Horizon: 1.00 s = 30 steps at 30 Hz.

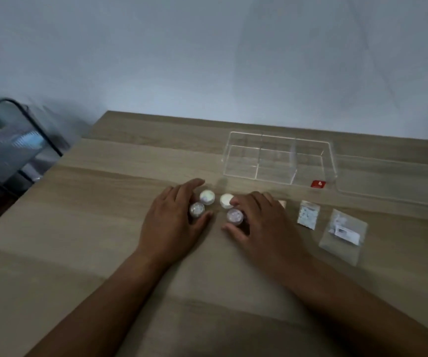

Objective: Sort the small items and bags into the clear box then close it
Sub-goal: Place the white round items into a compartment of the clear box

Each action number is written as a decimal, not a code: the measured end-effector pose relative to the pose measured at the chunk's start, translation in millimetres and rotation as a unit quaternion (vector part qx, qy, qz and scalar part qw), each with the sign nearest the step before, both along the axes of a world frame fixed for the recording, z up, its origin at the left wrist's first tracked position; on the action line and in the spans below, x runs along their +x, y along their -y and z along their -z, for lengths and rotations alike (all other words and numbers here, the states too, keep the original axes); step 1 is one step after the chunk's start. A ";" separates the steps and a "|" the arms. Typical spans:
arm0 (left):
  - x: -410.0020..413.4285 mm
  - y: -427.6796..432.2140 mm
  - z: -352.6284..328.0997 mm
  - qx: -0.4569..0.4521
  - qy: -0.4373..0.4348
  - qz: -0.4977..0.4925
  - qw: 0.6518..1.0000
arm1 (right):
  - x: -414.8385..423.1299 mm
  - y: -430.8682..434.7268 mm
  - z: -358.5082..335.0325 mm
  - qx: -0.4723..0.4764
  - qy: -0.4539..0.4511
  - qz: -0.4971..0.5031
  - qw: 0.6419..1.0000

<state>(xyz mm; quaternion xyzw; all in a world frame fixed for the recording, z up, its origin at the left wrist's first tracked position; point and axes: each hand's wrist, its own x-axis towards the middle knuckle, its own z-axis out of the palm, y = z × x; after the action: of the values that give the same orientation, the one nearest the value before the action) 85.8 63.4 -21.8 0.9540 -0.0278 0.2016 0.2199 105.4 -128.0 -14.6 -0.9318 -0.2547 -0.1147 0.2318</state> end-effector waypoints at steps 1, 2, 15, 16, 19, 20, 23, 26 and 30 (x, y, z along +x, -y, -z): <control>0.1 -1.2 2.1 -0.001 0.001 -0.002 1.000 | 0.2 -0.4 2.2 0.005 0.008 -0.001 1.000; 0.6 -2.1 3.3 -0.004 0.003 -0.003 1.000 | 0.5 -0.5 3.7 0.011 0.016 -0.004 1.000; 8.9 -5.8 8.8 -0.014 -0.011 0.010 1.000 | 3.8 -2.4 7.6 -0.018 0.008 -0.006 1.000; 8.9 -5.6 8.3 -0.017 -0.009 0.011 1.000 | 3.4 -3.2 6.4 -0.023 0.006 -0.003 1.000; 8.5 -4.4 6.8 -0.029 -0.014 0.010 0.999 | 2.3 -8.4 3.5 -0.028 -0.018 0.017 0.999; 8.2 -4.2 5.4 -0.033 -0.019 0.008 0.999 | 1.7 -11.0 2.1 -0.026 -0.029 0.027 0.999; 9.6 -4.0 -1.0 -0.040 -0.057 0.000 0.998 | 1.6 -20.1 -3.7 -0.033 -0.048 0.051 0.997; 13.5 -1.5 -9.6 -0.044 -0.106 0.001 0.993 | 5.8 -26.3 -10.5 -0.054 -0.057 0.062 0.995; 21.3 1.2 -15.2 -0.022 -0.133 0.009 0.991 | 12.0 -27.2 -12.7 -0.081 -0.067 0.070 0.992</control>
<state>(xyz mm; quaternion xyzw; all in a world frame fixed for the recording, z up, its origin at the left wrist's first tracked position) 107.0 62.3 -6.7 0.9671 -0.0022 0.0717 0.2440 117.4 -100.8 -2.0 -0.9685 -0.1813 -0.0475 0.1638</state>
